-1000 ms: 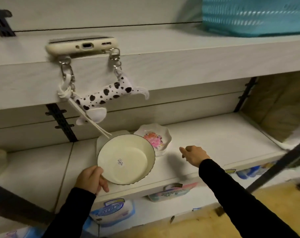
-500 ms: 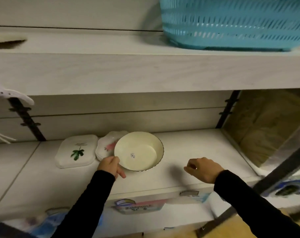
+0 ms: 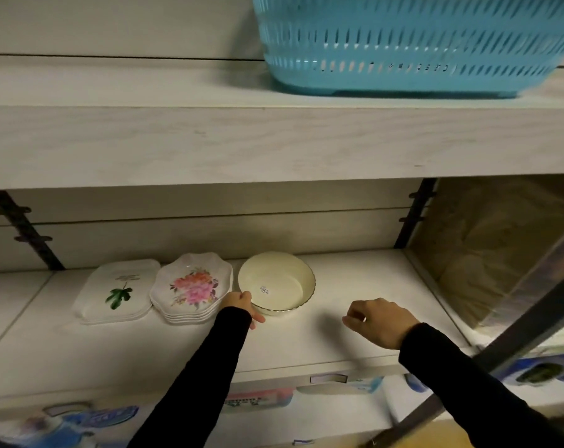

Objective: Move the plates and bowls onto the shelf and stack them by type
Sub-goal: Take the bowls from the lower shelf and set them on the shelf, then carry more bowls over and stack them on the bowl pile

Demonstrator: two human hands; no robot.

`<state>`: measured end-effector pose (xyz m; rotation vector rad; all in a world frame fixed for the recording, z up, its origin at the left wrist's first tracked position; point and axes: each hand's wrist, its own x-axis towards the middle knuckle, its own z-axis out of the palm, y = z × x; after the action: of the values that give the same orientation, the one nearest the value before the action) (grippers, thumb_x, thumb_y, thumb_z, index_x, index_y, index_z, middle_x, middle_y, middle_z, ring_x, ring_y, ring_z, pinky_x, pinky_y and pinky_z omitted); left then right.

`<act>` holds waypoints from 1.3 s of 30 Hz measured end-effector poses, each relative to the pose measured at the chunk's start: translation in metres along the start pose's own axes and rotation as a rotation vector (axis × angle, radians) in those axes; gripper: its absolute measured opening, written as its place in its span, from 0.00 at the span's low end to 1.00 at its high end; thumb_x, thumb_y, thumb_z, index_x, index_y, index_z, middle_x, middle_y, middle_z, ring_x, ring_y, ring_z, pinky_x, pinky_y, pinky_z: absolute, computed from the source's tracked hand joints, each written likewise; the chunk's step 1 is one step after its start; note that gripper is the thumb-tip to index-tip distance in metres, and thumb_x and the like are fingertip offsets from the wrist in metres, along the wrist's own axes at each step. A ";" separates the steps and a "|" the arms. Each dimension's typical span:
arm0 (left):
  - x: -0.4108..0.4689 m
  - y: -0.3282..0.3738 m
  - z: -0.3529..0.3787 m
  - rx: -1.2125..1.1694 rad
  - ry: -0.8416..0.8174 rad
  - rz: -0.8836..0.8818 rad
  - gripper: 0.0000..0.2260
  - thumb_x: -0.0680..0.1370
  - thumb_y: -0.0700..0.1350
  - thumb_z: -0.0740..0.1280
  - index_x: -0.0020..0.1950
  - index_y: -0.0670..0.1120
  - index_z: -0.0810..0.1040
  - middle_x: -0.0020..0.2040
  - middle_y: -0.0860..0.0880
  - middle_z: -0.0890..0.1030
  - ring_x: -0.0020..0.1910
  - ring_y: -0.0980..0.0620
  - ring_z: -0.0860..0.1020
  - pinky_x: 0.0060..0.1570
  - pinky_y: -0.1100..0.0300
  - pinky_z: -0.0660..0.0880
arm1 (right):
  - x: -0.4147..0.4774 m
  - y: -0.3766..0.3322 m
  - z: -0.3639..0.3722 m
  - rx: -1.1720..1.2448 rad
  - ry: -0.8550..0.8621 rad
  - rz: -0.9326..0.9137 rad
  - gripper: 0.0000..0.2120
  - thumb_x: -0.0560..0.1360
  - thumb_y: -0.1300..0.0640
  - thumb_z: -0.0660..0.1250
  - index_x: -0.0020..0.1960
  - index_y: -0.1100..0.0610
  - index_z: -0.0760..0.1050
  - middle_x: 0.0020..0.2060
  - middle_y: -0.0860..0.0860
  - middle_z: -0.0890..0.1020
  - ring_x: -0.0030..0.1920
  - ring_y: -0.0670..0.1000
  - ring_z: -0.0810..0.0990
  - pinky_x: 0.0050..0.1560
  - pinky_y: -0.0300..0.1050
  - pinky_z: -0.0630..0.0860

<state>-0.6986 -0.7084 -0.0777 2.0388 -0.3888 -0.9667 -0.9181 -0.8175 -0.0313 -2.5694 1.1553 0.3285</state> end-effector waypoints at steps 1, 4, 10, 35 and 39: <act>-0.001 0.002 0.002 0.020 -0.028 -0.020 0.14 0.80 0.38 0.51 0.37 0.37 0.68 0.21 0.46 0.80 0.11 0.54 0.71 0.22 0.62 0.70 | 0.001 0.001 -0.001 -0.001 0.004 -0.004 0.17 0.77 0.42 0.55 0.56 0.51 0.75 0.56 0.52 0.80 0.55 0.55 0.77 0.49 0.44 0.70; -0.002 0.002 0.004 0.063 -0.065 -0.063 0.13 0.82 0.39 0.51 0.44 0.33 0.70 0.25 0.46 0.82 0.24 0.48 0.81 0.23 0.62 0.73 | 0.003 0.001 -0.003 -0.011 0.012 -0.022 0.17 0.78 0.42 0.55 0.56 0.51 0.75 0.56 0.52 0.79 0.55 0.55 0.77 0.48 0.44 0.69; -0.023 -0.002 -0.011 0.387 -0.035 0.006 0.11 0.80 0.45 0.56 0.51 0.39 0.72 0.45 0.41 0.84 0.42 0.43 0.80 0.44 0.57 0.76 | 0.007 -0.014 -0.003 -0.031 -0.001 -0.086 0.17 0.78 0.44 0.55 0.57 0.51 0.75 0.57 0.52 0.79 0.56 0.55 0.76 0.47 0.42 0.67; -0.190 -0.183 -0.325 0.678 0.472 -0.097 0.14 0.79 0.56 0.55 0.48 0.48 0.74 0.45 0.49 0.78 0.47 0.50 0.76 0.52 0.56 0.72 | -0.034 -0.349 0.067 -0.126 -0.099 -0.600 0.16 0.77 0.44 0.56 0.59 0.48 0.74 0.59 0.52 0.79 0.58 0.55 0.77 0.56 0.47 0.73; -0.214 -0.226 -0.384 0.696 0.574 -0.102 0.14 0.78 0.56 0.56 0.37 0.51 0.67 0.36 0.51 0.74 0.41 0.52 0.73 0.45 0.59 0.70 | -0.056 -0.420 0.088 -0.104 -0.102 -0.628 0.15 0.77 0.46 0.56 0.59 0.49 0.74 0.60 0.51 0.79 0.58 0.56 0.76 0.57 0.47 0.73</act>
<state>-0.5657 -0.2373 -0.0110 2.8650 -0.3316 -0.2600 -0.6443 -0.4825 -0.0189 -2.7962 0.2636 0.3648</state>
